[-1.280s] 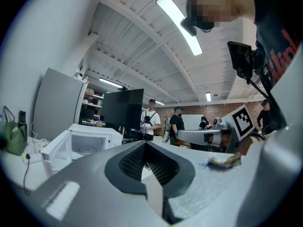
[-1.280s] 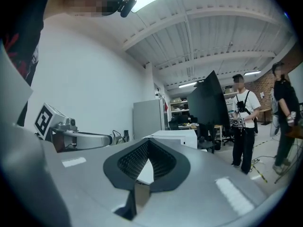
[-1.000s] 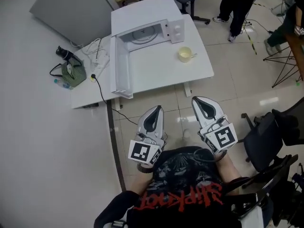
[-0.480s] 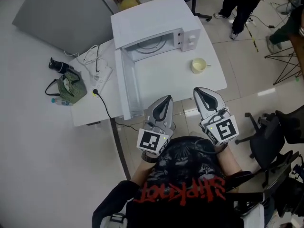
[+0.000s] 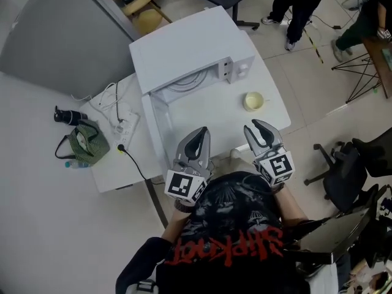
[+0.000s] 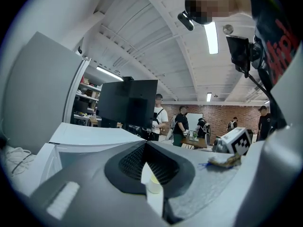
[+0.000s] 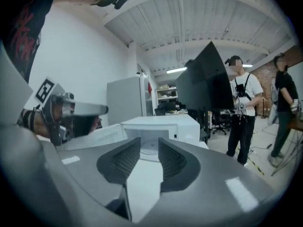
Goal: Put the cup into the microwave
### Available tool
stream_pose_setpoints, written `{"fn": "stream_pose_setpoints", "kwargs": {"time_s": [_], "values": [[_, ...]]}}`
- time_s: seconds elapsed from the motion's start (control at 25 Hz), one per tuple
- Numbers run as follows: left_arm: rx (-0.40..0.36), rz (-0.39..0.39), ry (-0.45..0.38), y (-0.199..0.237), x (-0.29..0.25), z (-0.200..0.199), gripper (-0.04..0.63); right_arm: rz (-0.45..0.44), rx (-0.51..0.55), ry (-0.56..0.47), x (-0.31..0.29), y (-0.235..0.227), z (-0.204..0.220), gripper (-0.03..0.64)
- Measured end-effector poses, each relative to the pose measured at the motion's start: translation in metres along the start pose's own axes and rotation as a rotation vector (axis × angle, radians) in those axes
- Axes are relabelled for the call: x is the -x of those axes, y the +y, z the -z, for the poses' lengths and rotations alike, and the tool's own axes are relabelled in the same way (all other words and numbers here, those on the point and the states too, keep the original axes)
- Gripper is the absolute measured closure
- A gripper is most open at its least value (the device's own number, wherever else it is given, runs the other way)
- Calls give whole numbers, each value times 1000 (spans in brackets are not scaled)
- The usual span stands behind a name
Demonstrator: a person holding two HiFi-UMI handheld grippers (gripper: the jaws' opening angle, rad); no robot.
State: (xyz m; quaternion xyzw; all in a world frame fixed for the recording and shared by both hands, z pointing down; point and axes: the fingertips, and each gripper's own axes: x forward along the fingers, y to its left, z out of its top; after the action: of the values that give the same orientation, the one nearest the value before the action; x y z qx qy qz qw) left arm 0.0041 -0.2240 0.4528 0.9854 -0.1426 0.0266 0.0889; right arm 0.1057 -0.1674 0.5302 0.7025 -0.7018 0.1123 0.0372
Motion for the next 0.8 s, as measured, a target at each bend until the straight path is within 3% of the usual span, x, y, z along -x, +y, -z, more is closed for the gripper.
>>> {"fn": "stream_pose_setpoints", "kwargs": {"time_s": [0.24,0.44,0.8], "values": [[-25,-11,-32,10,-12,-18,591,144,-95,276,-39,-83,152,172],[-23,-73,-15,24,-11,-17,591,216,-150,407,-81,-132,234,141],[-47,-172,25,35,2,-12,591,233,-80,390,-127,-162,237,137]]}}
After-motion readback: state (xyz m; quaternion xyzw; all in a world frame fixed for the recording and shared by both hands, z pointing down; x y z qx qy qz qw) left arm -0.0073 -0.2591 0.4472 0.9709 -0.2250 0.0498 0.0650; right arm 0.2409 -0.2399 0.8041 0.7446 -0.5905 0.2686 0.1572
